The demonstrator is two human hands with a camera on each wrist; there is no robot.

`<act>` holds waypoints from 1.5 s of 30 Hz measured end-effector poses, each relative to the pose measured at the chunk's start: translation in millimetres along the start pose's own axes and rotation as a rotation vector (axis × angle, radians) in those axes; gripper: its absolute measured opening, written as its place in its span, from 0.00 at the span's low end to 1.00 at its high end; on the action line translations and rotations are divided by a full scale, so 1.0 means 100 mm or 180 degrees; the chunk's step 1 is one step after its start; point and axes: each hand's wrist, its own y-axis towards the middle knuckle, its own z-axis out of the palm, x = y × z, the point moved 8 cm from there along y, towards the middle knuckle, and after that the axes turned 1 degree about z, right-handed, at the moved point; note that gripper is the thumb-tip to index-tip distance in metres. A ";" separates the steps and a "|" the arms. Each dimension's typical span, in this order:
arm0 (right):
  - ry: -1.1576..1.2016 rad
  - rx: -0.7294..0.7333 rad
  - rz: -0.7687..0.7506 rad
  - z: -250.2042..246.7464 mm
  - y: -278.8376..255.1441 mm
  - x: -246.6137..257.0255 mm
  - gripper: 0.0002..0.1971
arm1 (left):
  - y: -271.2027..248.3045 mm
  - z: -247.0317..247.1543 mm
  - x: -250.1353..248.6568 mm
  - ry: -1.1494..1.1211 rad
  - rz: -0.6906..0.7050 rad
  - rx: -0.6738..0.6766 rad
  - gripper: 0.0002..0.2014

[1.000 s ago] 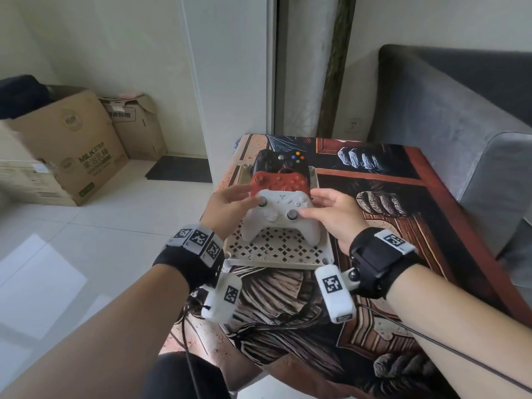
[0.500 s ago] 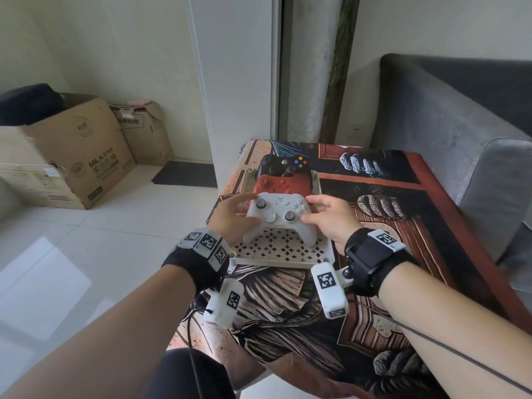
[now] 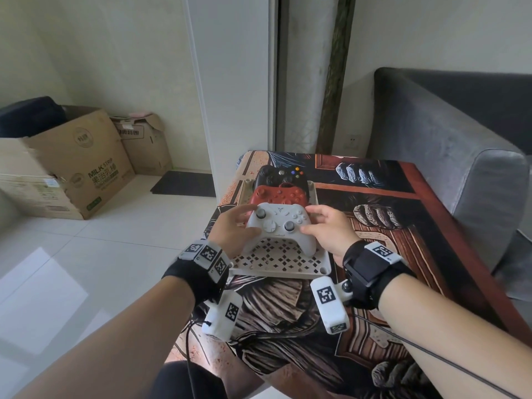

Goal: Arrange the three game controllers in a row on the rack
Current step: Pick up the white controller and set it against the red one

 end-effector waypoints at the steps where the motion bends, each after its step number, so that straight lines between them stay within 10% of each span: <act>1: -0.0018 0.0001 0.0000 0.00 0.00 0.00 0.27 | -0.01 0.00 0.00 -0.0009 -0.0020 0.0012 0.28; 23: -0.0143 0.0038 -0.0048 -0.01 -0.02 -0.02 0.25 | -0.08 -0.02 0.01 -0.0310 -0.0187 -0.0055 0.25; 30: 0.0005 -0.0429 0.0067 -0.24 -0.03 -0.07 0.25 | -0.10 -0.19 0.04 -0.0375 -0.0310 -0.0809 0.16; 45: 0.0770 -0.0486 0.0711 -0.55 0.05 -0.43 0.28 | 0.06 0.27 -0.05 -0.1112 -0.0772 -0.0365 0.16</act>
